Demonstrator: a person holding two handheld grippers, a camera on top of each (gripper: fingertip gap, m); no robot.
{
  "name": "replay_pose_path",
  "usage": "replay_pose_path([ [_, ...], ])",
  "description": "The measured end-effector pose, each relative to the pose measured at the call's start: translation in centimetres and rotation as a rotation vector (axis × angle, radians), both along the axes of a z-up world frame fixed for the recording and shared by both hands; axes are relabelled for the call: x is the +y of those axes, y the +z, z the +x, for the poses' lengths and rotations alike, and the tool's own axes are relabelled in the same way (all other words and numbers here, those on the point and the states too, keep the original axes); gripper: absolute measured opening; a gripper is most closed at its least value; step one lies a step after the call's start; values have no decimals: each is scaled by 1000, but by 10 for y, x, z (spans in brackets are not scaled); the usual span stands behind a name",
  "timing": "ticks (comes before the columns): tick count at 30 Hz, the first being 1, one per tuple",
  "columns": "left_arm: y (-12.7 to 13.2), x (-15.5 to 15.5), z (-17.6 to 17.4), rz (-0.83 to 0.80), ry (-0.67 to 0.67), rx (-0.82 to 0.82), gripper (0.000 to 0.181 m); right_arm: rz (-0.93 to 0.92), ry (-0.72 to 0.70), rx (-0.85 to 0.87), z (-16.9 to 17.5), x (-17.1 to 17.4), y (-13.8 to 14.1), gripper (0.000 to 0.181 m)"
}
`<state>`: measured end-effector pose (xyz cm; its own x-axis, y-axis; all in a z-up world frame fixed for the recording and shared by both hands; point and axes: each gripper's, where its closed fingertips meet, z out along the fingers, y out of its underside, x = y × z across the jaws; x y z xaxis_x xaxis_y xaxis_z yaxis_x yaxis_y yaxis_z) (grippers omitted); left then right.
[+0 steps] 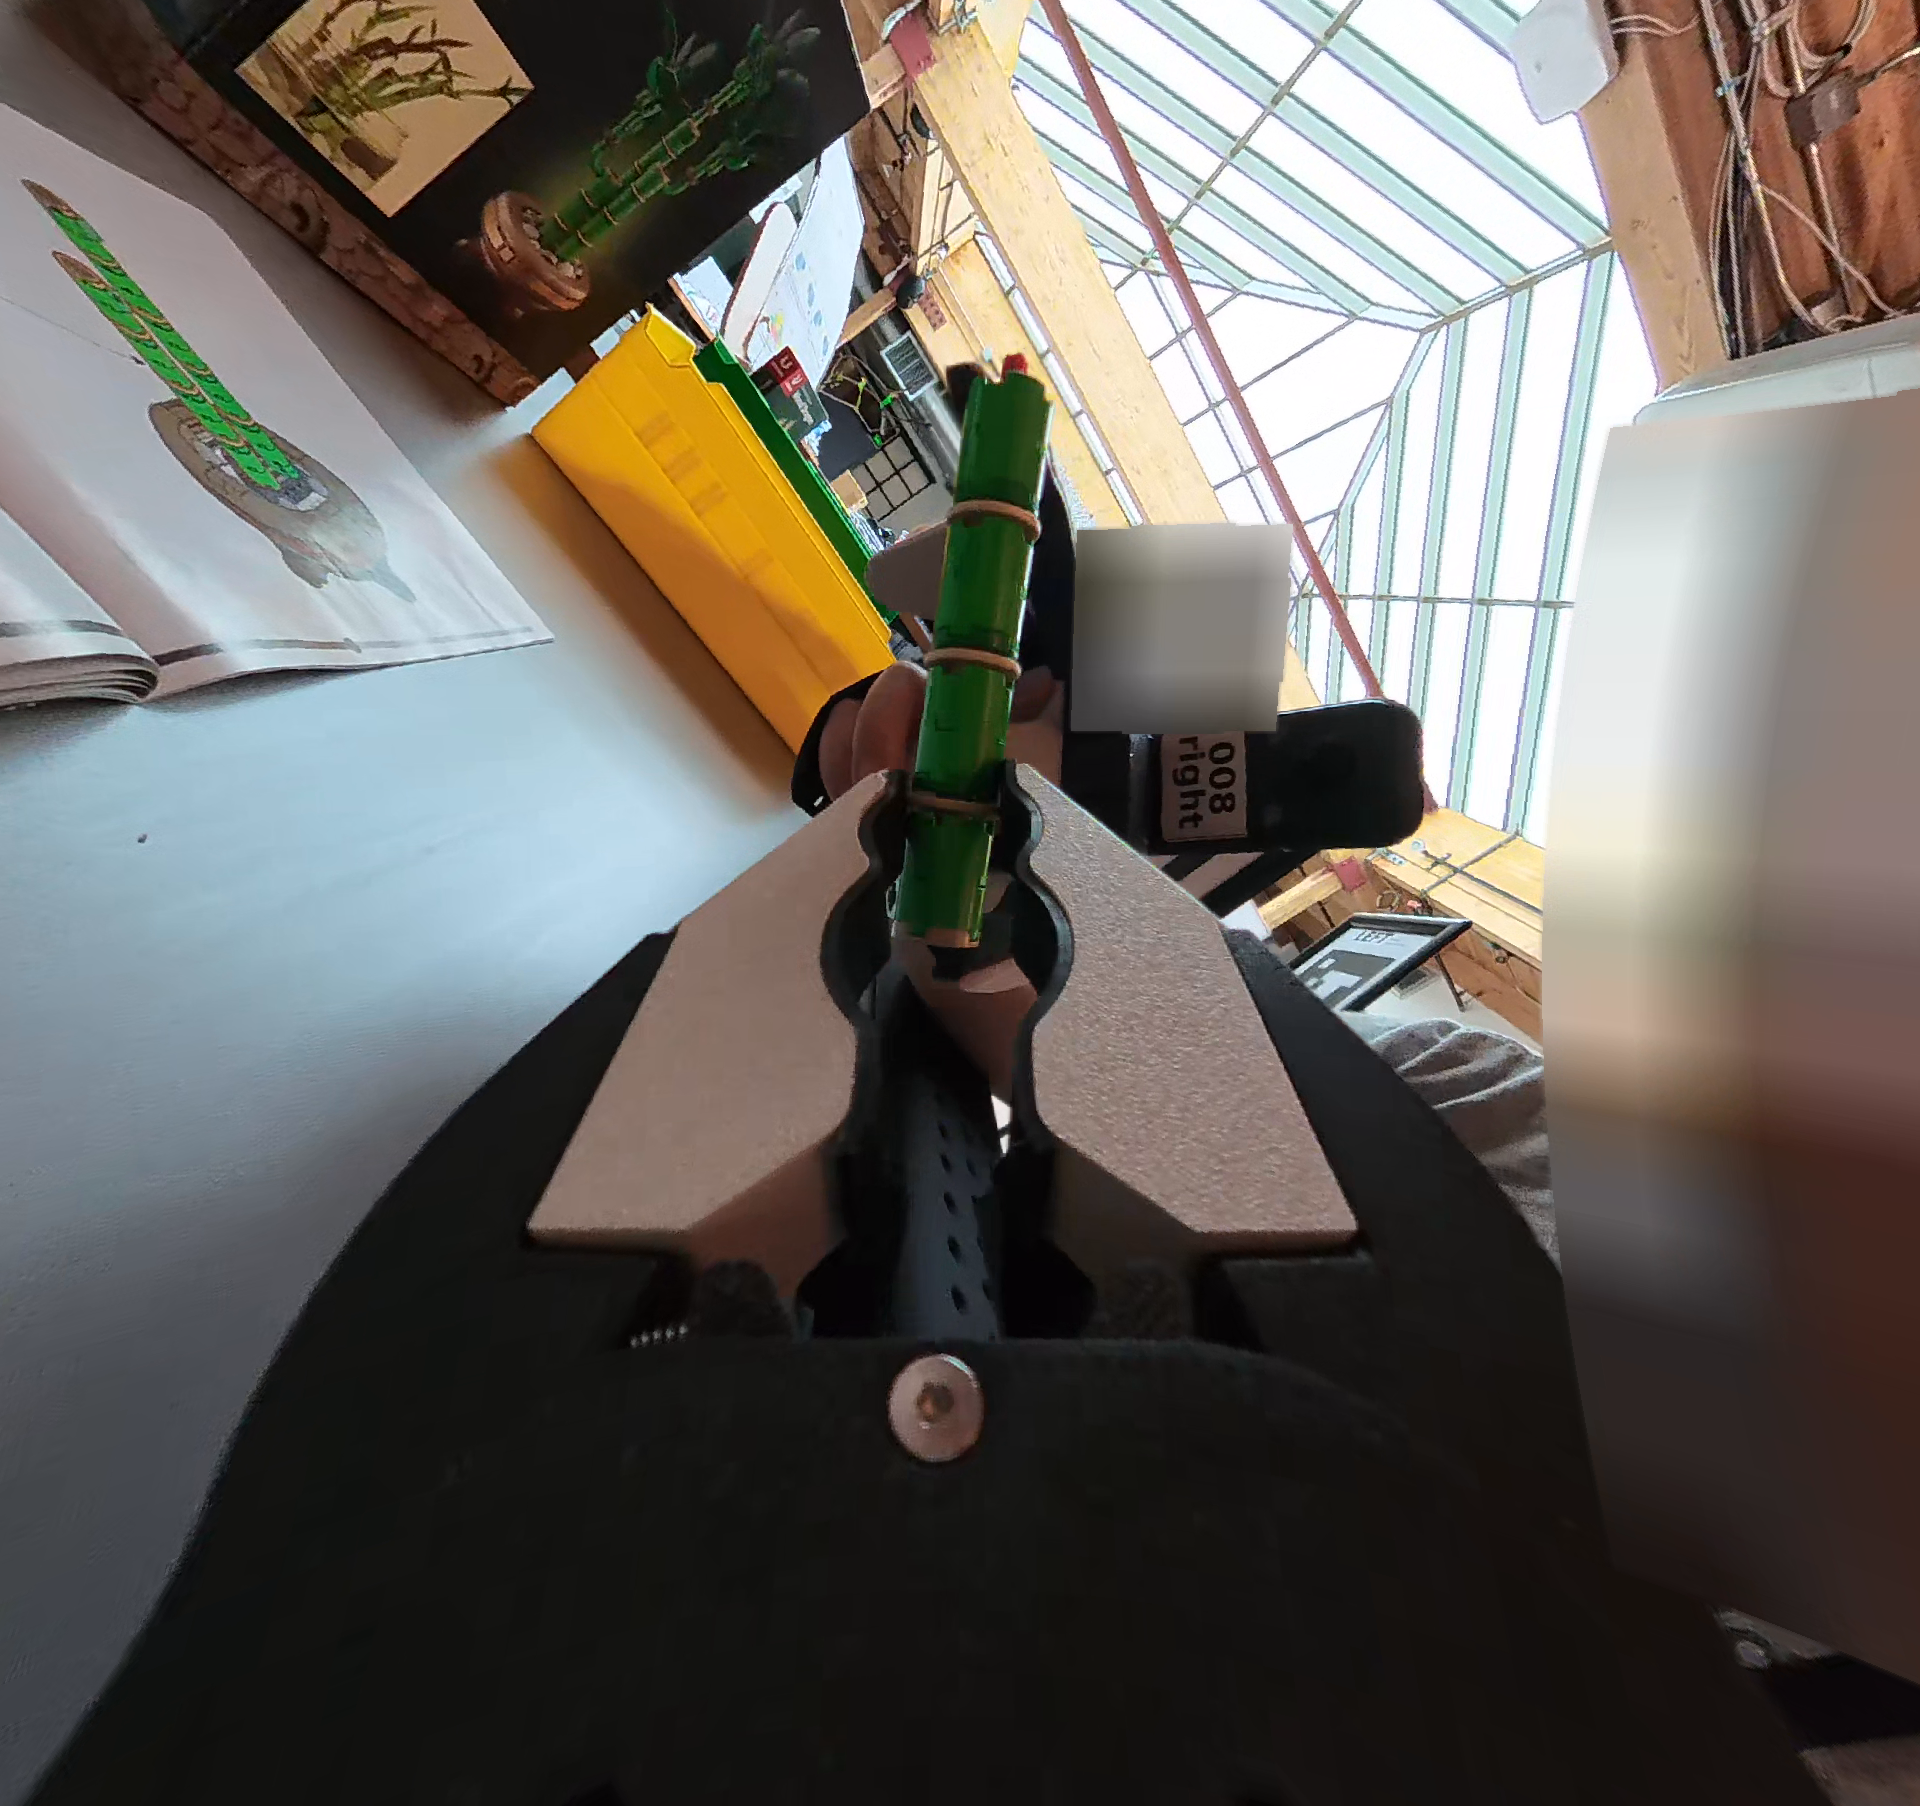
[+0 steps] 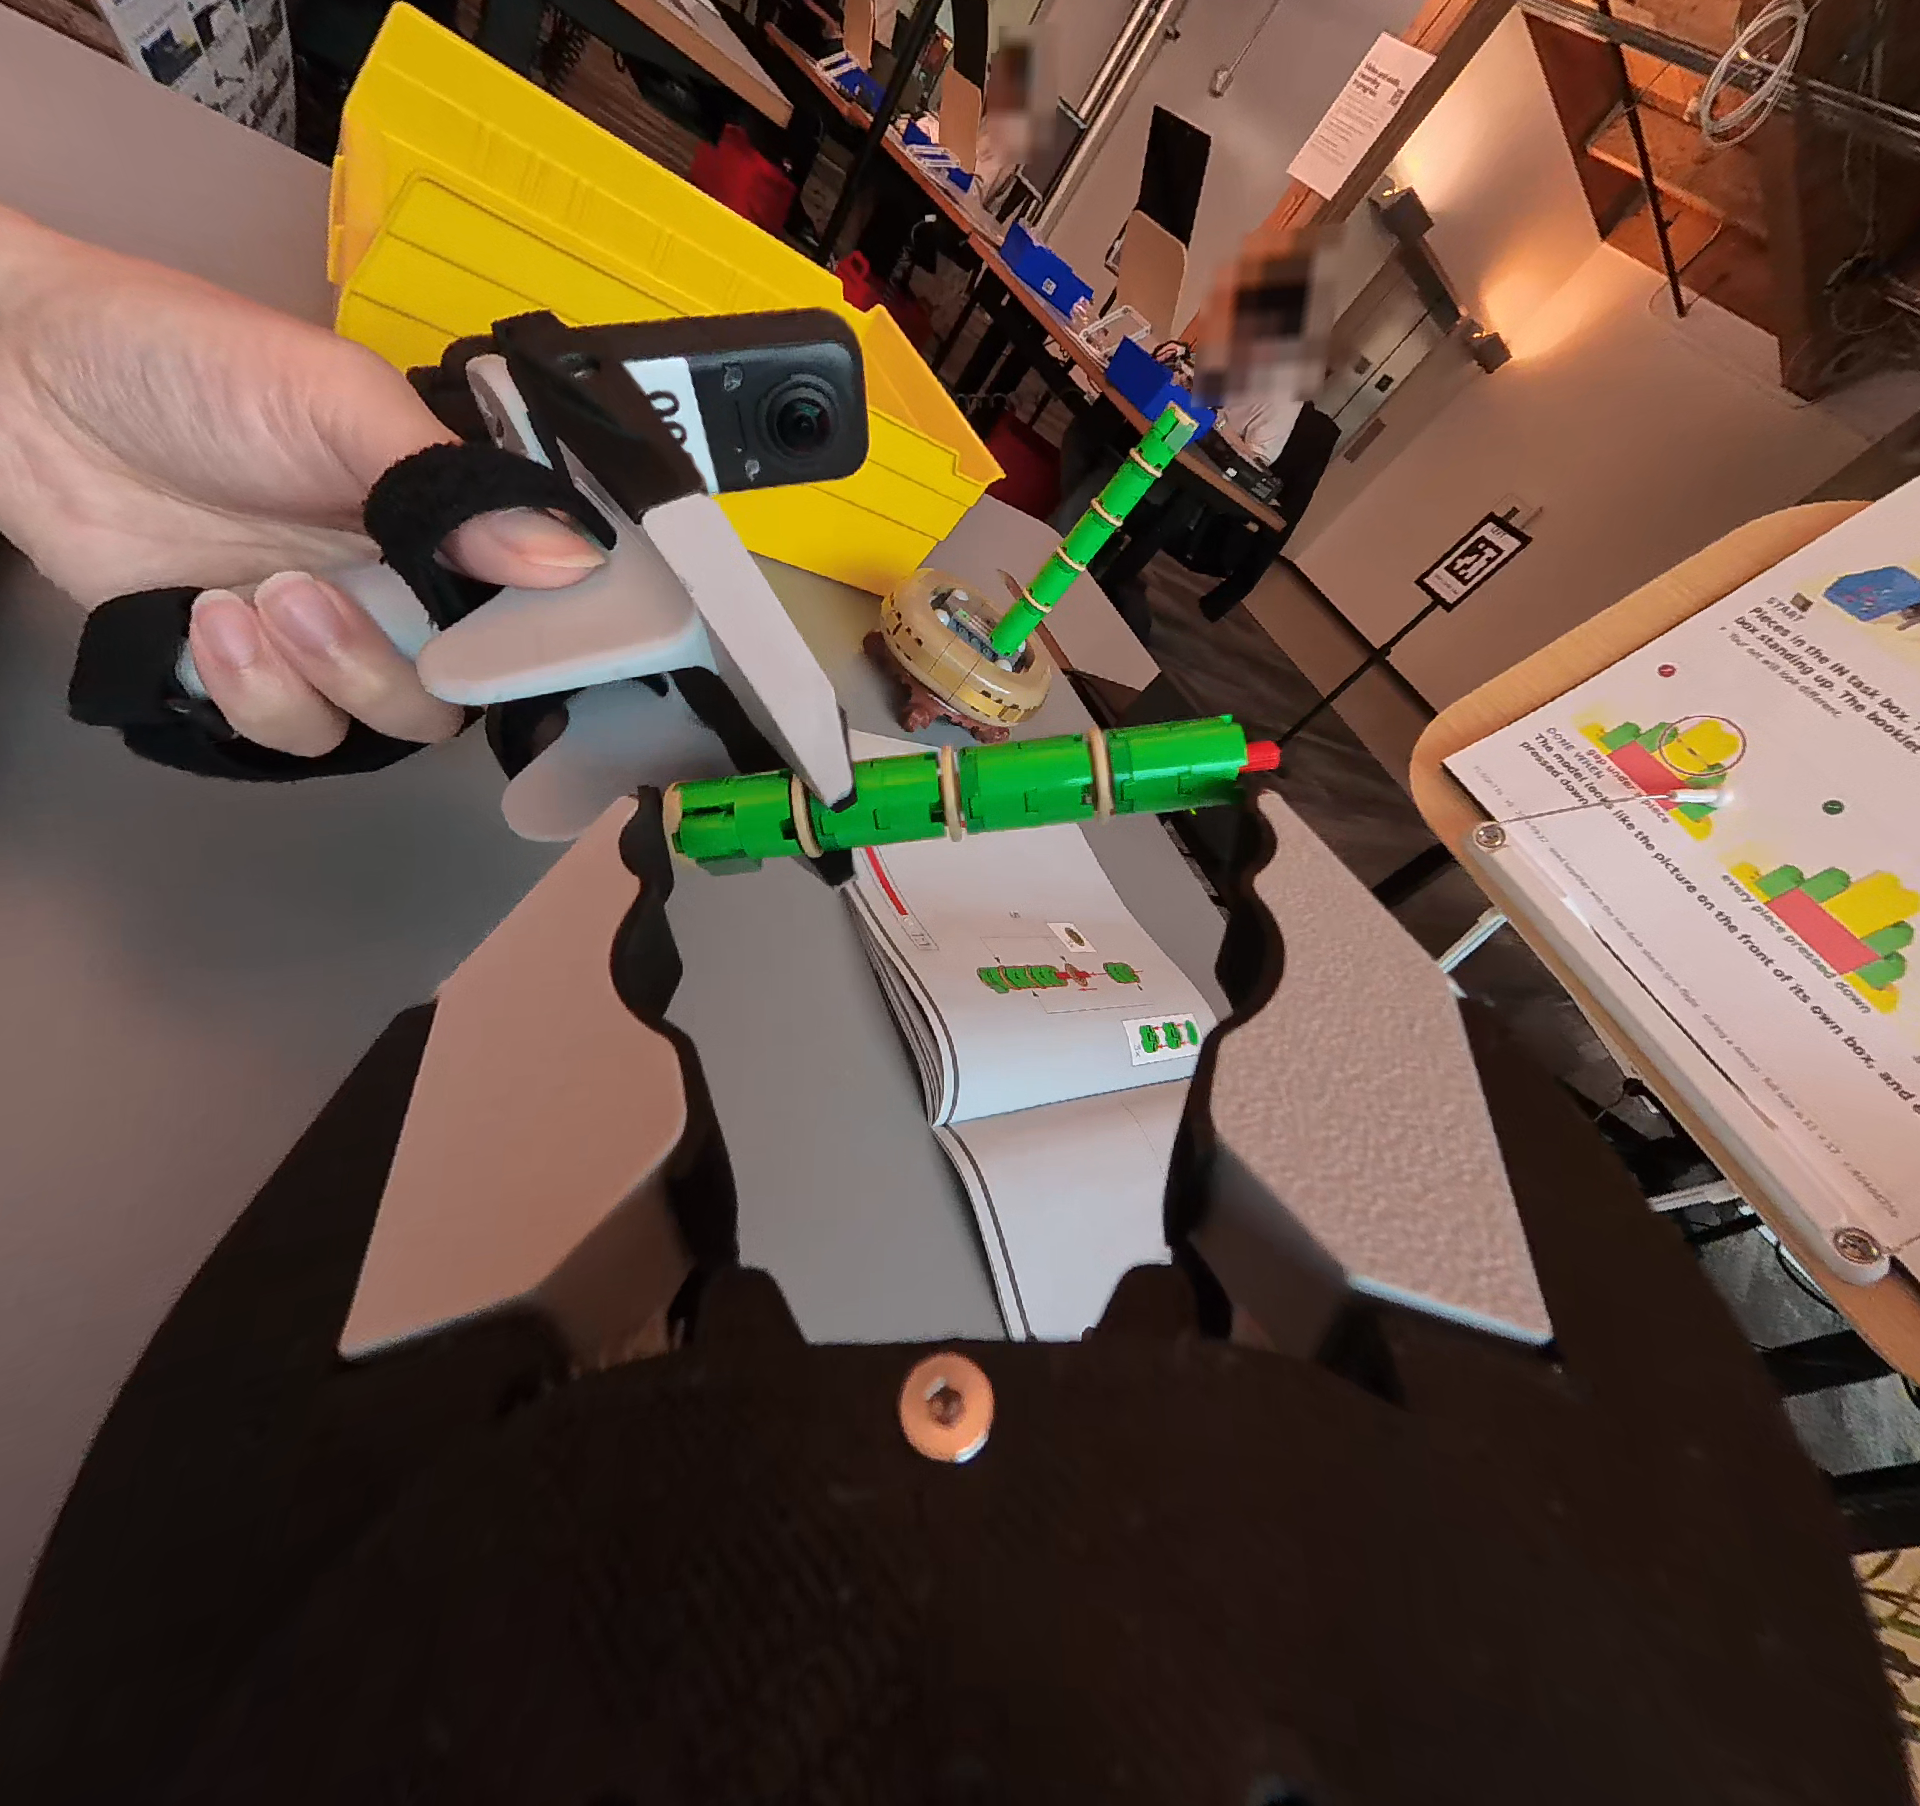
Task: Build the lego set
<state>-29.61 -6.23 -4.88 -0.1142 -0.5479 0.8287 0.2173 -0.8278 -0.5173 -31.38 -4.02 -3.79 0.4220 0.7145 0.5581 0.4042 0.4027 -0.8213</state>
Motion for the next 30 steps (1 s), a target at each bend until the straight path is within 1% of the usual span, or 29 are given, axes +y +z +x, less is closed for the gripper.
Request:
replay_pose_path([
  [5, 6, -5, 0, -15, -53, -41, 15, 9, 36, 25, 1, -5, 7, 106],
  [9, 10, -9, 2, 37, -60, -23, 15, -5, 88, 40, 1, -12, 8, 106],
  [11, 12, -10, 3, 61, -61, -16, 24, -16, 103, 45, 1, -14, 8, 106],
  [14, 17, -9, -1, 89, -52, -16, 32, -30, 134, 53, -1, -18, 8, 106],
  [17, 23, -7, -9, 195, -24, 23, 36, -102, 172, 92, -2, -21, 8, 106],
  [18, 24, -5, -13, 257, -3, 61, 42, -138, 196, 117, -2, -23, 10, 106],
  [21, 23, -3, -18, 501, 74, 206, 68, -298, 278, 195, -1, -27, 12, 106],
  [23, 18, -10, -16, 640, 71, 290, 81, -409, 355, 260, 0, -31, 15, 106],
  [25, 15, -17, -13, 711, 46, 328, 96, -514, 434, 331, 1, -35, 20, 106],
  [27, 18, -22, -12, 754, 40, 313, 101, -597, 531, 381, 2, -44, 24, 106],
  [30, 25, -23, -13, 818, 87, 306, 111, -636, 596, 386, -1, -52, 23, 106],
])
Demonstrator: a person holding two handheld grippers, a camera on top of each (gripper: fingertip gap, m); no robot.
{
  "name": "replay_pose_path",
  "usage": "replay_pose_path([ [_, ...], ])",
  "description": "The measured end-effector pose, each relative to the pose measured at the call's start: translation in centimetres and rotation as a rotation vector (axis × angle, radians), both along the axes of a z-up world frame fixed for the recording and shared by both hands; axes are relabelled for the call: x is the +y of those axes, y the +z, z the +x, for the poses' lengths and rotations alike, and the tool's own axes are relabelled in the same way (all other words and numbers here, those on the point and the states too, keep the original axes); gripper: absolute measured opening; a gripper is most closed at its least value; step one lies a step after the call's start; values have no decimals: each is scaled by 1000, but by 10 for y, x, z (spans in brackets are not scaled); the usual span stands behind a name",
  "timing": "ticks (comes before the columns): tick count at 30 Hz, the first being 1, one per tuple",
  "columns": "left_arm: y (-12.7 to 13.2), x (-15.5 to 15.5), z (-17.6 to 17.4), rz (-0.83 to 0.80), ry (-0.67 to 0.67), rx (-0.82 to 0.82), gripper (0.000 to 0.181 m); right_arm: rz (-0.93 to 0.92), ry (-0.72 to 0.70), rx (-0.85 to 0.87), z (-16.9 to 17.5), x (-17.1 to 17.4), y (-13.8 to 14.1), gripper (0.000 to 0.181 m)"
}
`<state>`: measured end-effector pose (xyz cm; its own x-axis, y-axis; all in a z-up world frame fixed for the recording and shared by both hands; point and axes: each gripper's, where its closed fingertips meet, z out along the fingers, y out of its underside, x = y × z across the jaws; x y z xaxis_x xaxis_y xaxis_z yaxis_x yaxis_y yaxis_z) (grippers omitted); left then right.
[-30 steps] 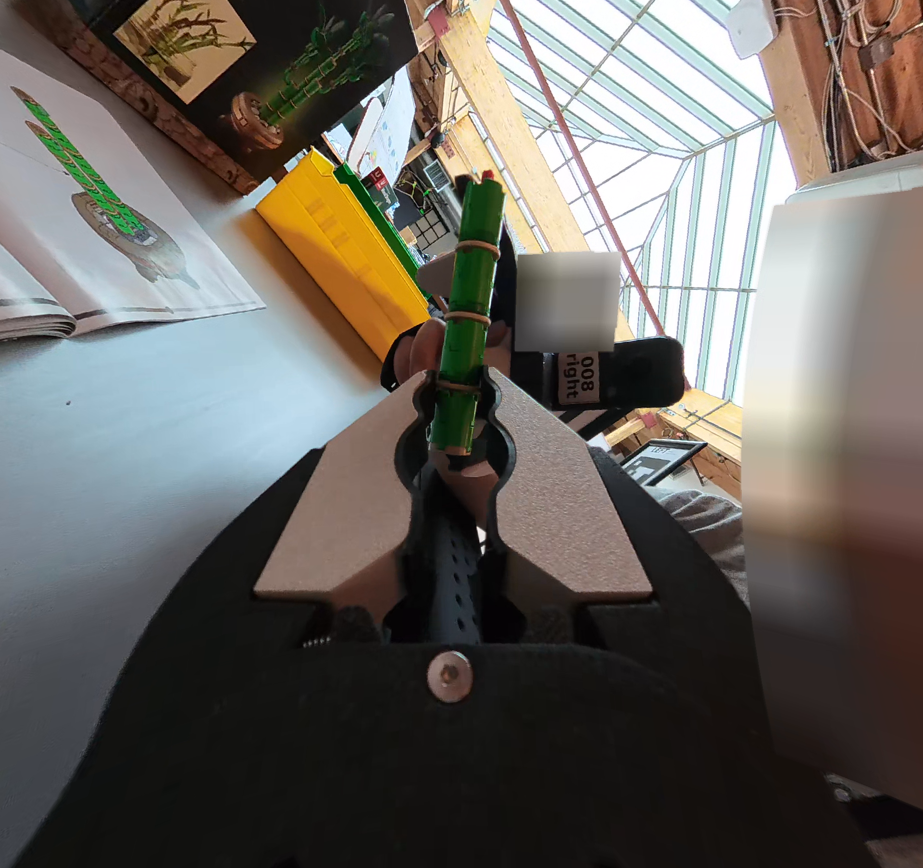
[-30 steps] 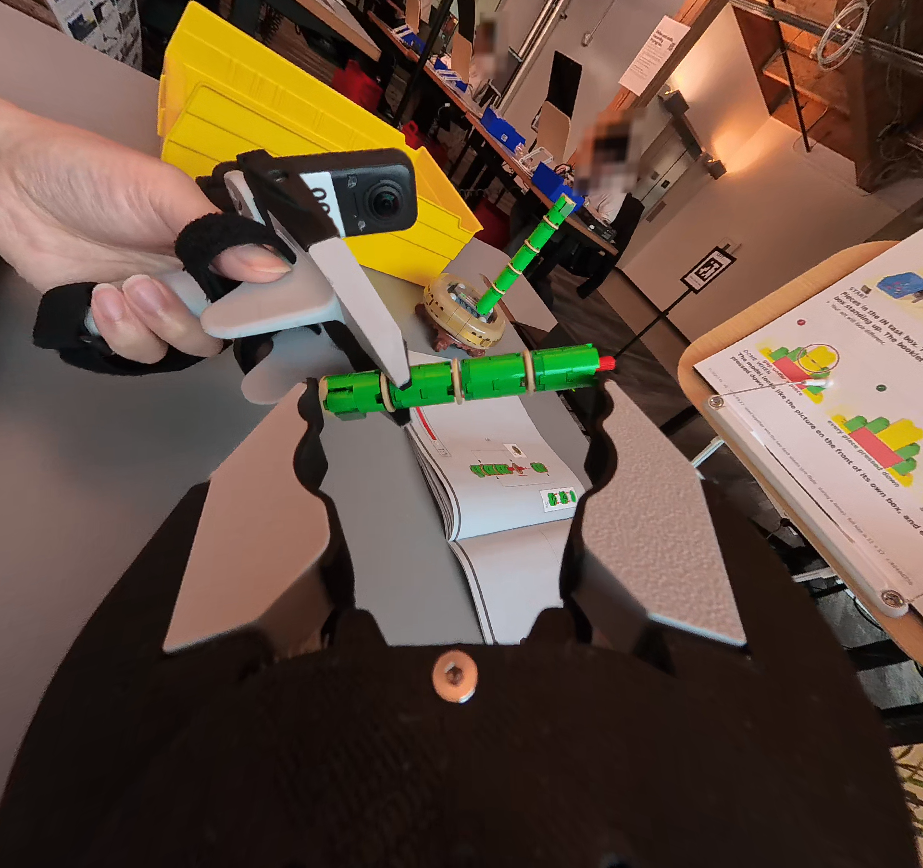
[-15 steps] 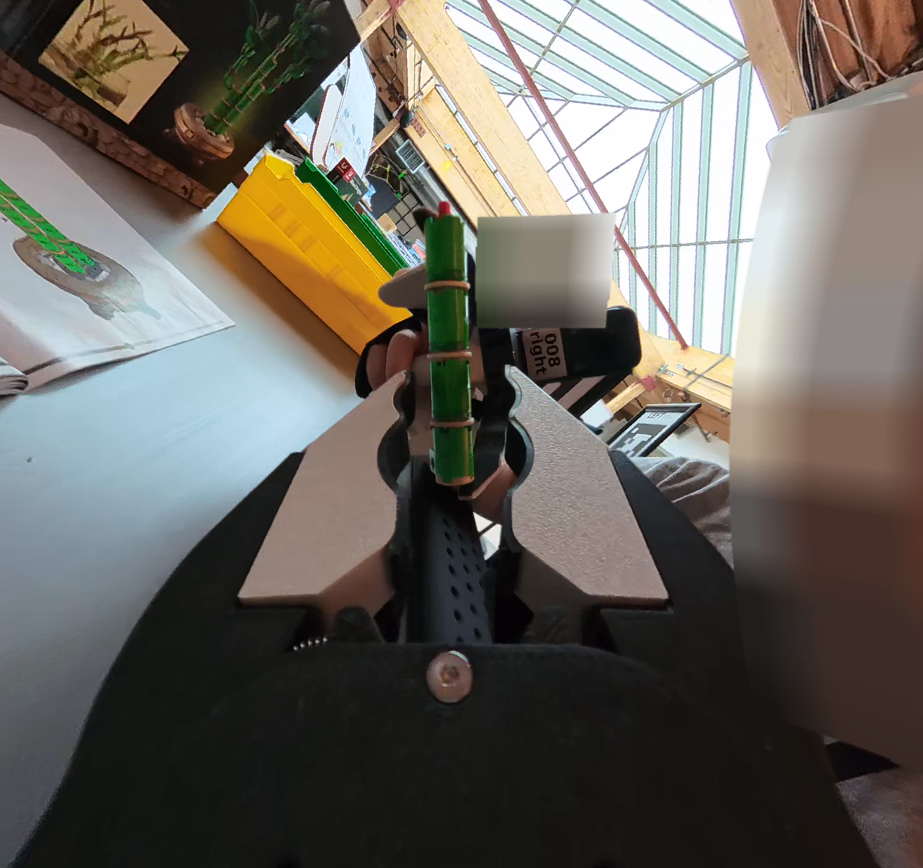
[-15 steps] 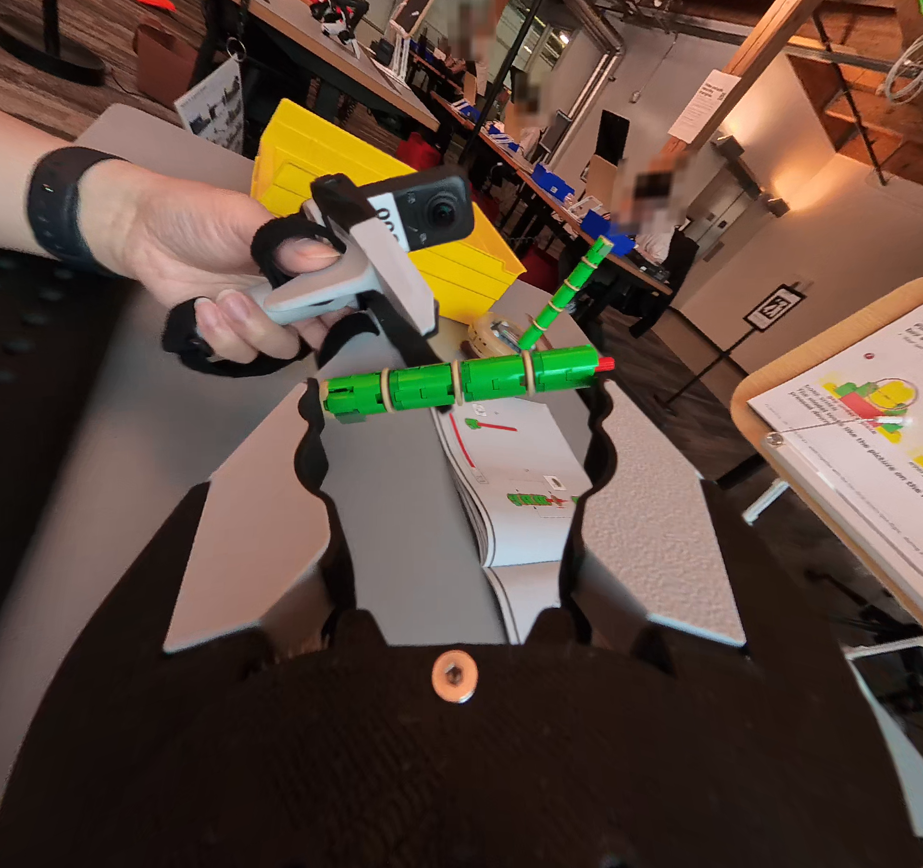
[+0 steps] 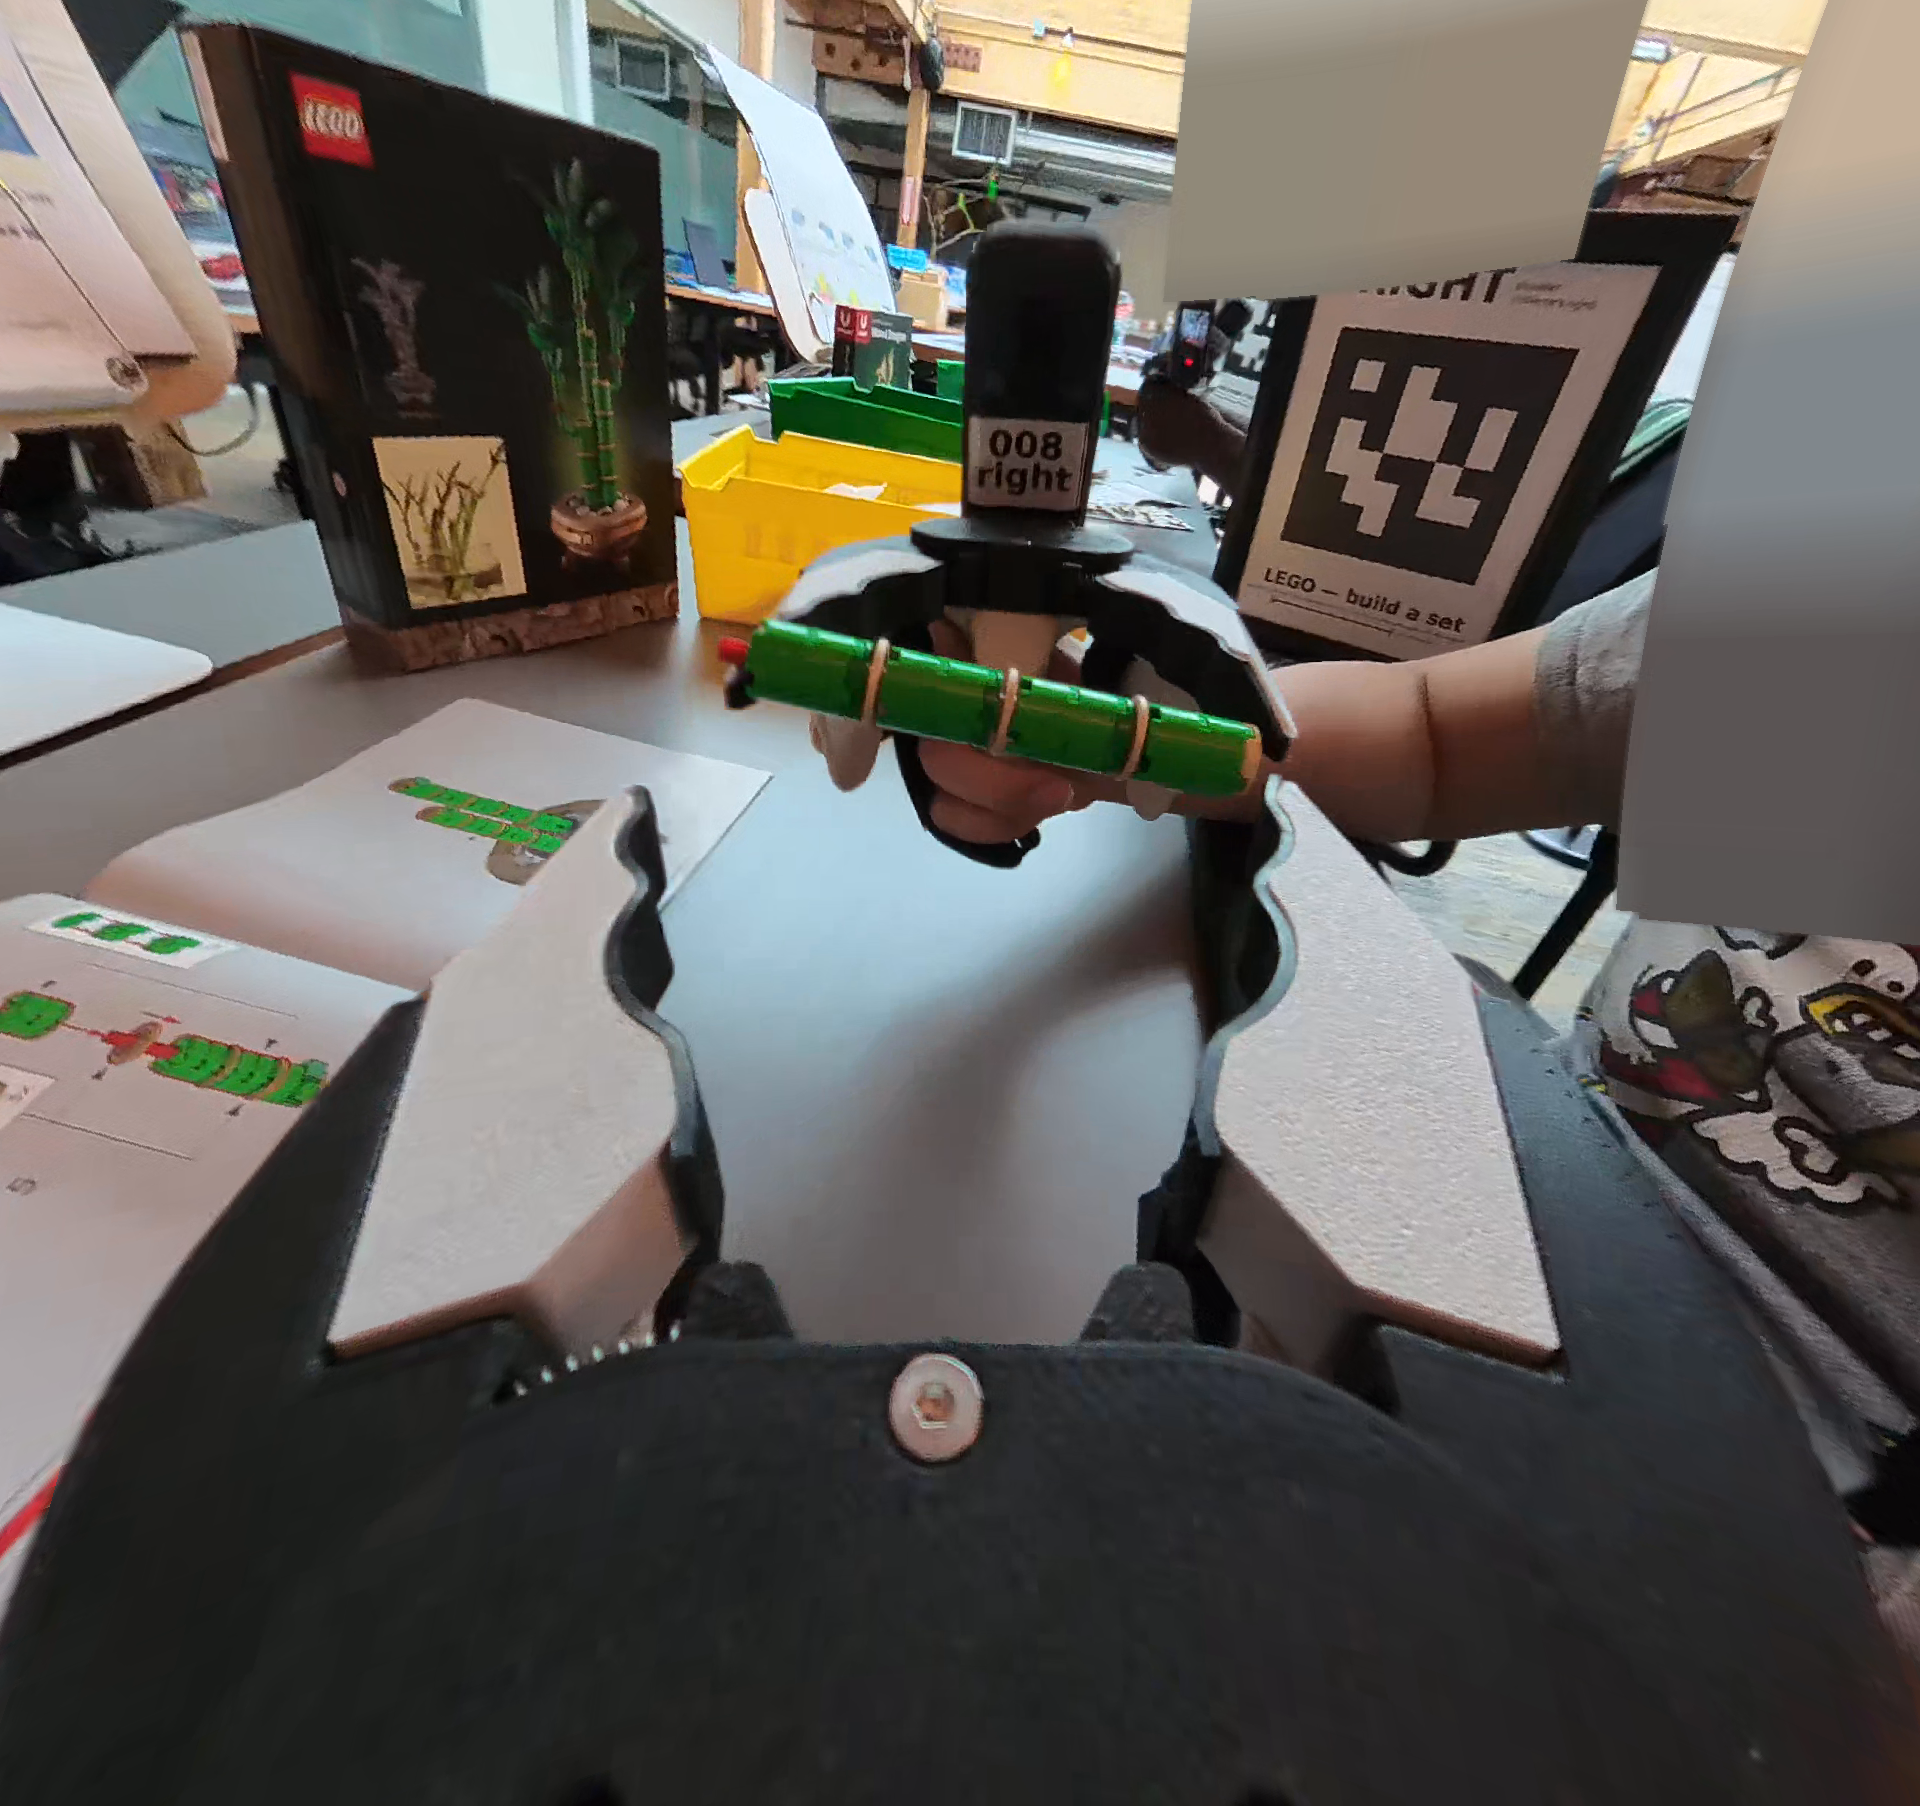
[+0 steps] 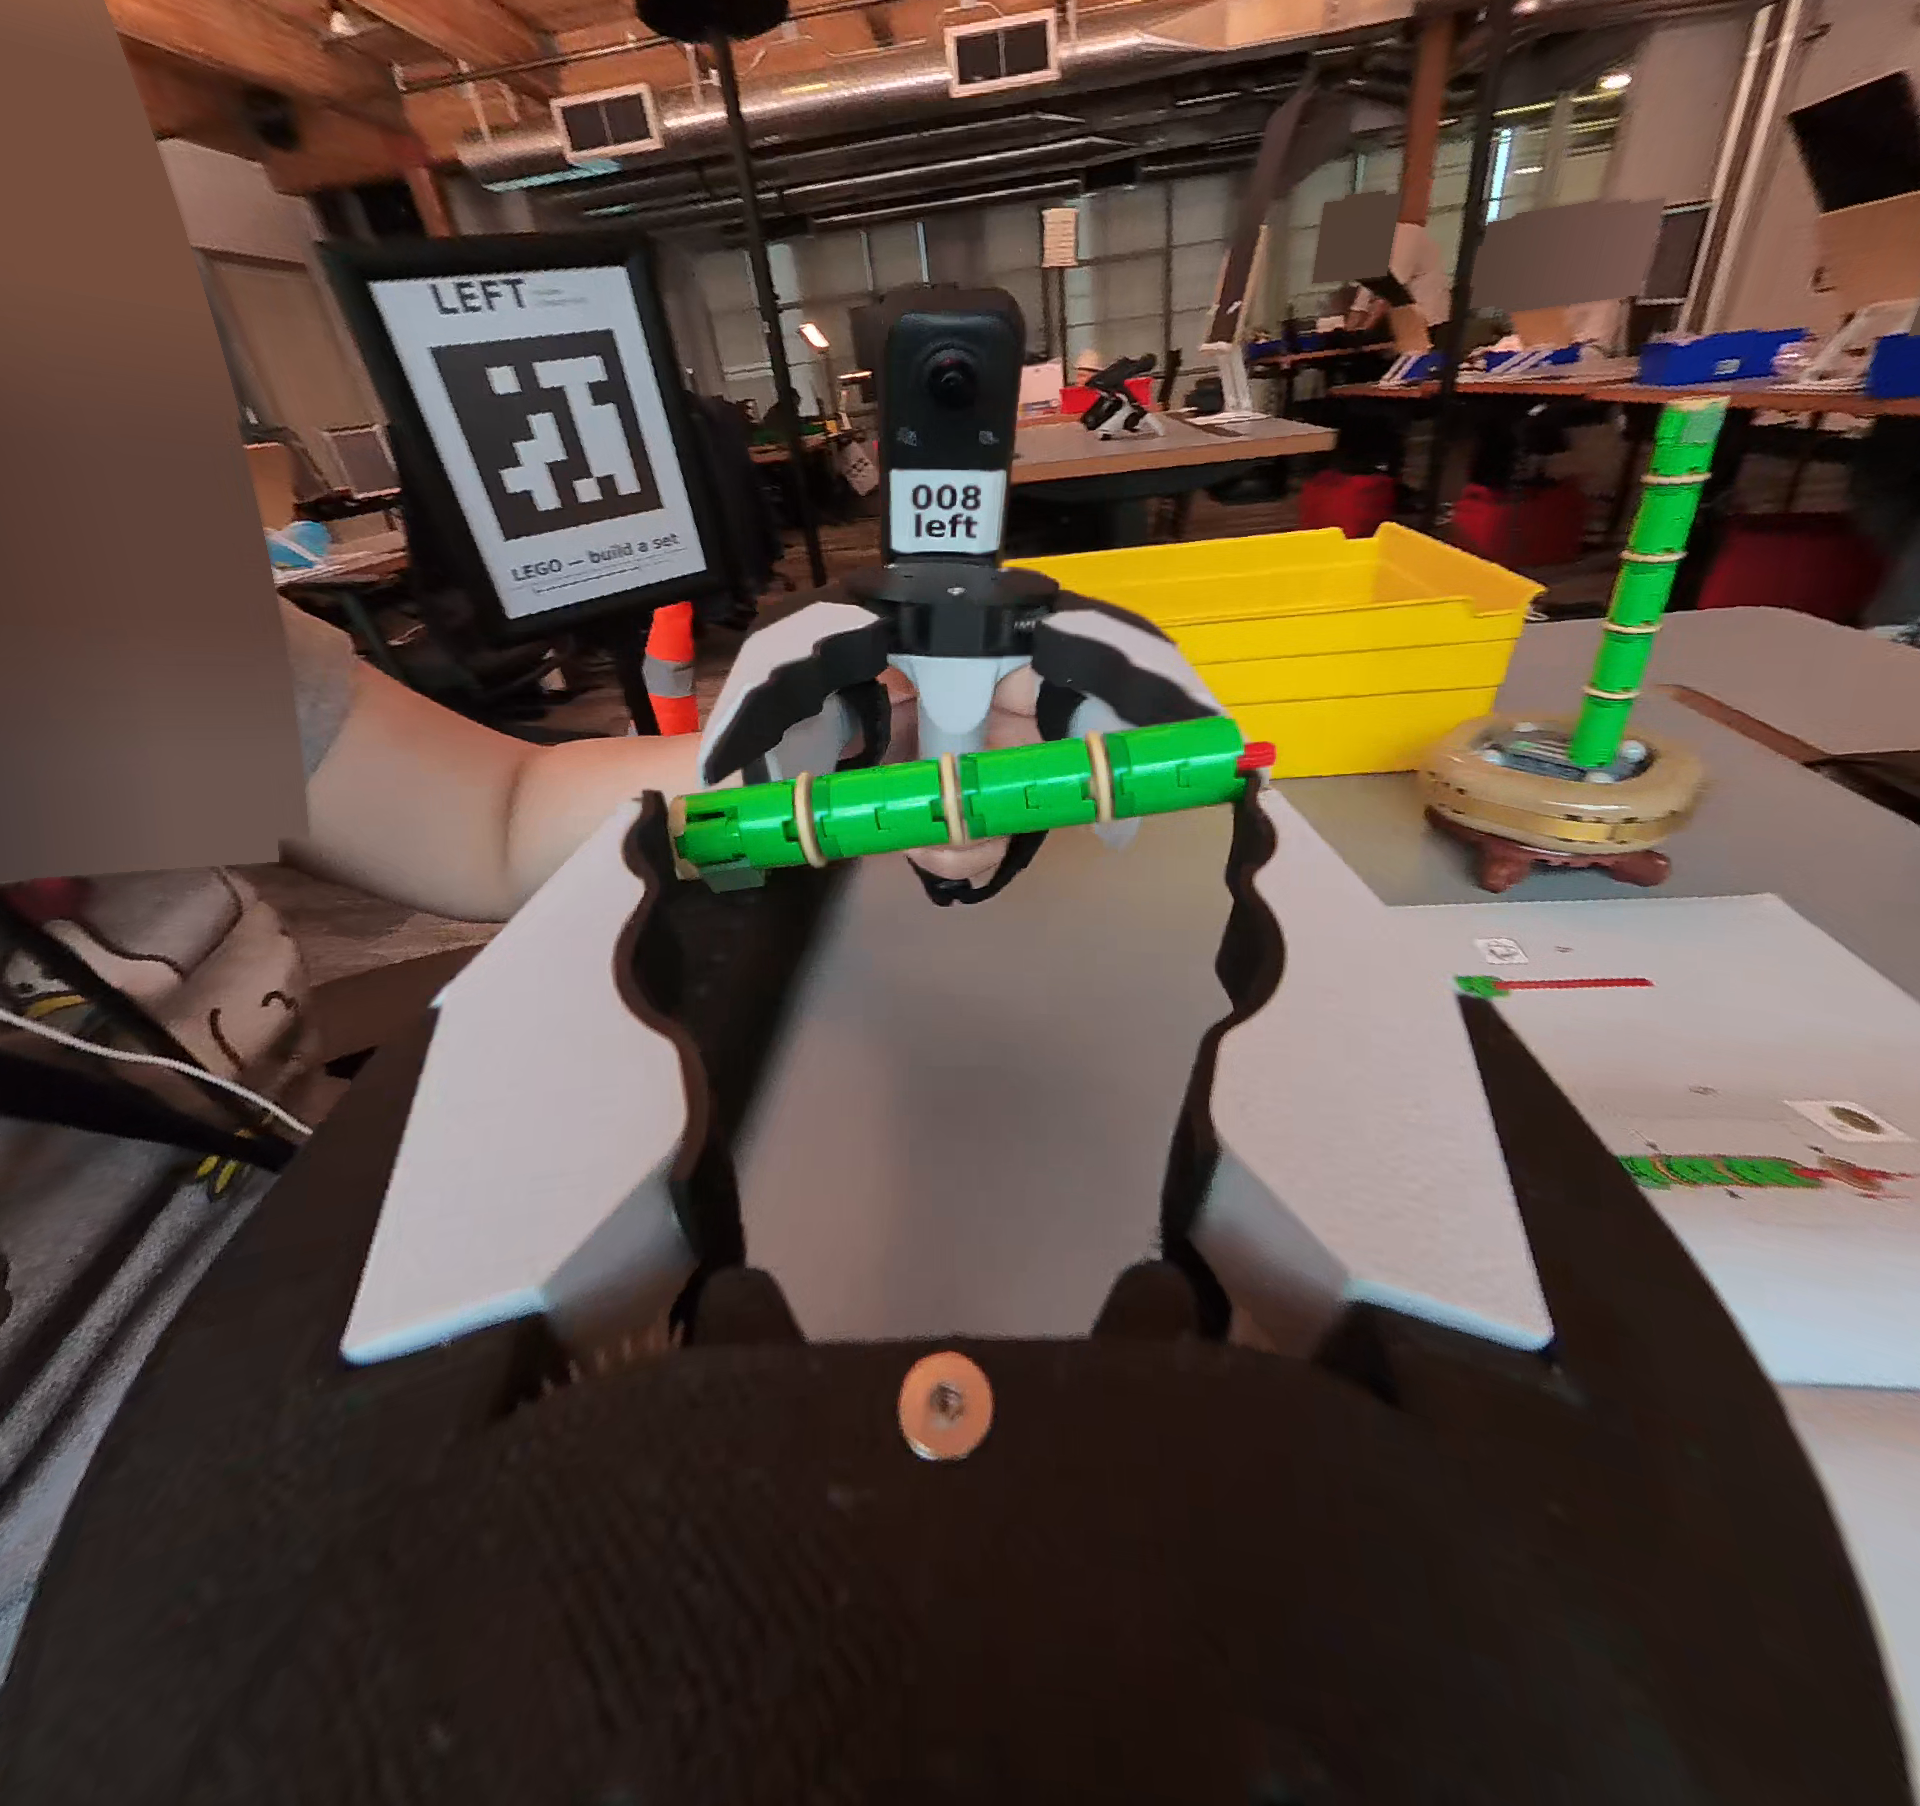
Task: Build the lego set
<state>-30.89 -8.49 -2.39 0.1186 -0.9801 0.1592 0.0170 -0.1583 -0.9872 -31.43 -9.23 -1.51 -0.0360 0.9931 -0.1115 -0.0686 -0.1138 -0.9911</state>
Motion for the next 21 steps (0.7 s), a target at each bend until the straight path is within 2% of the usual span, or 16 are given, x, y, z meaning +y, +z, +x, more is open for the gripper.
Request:
replay_pose_path([
  [3, 1, -5, 5, 82, 20, 26, 124, 3, 20, 3, -4, -5, -2, 106],
  [7, -2, -7, 10, 183, 69, 78, 128, -6, 47, 28, -7, -10, 0, 106],
  [21, -1, -20, 12, 302, 59, 103, 103, 27, 70, 36, -6, -14, -1, 106],
])
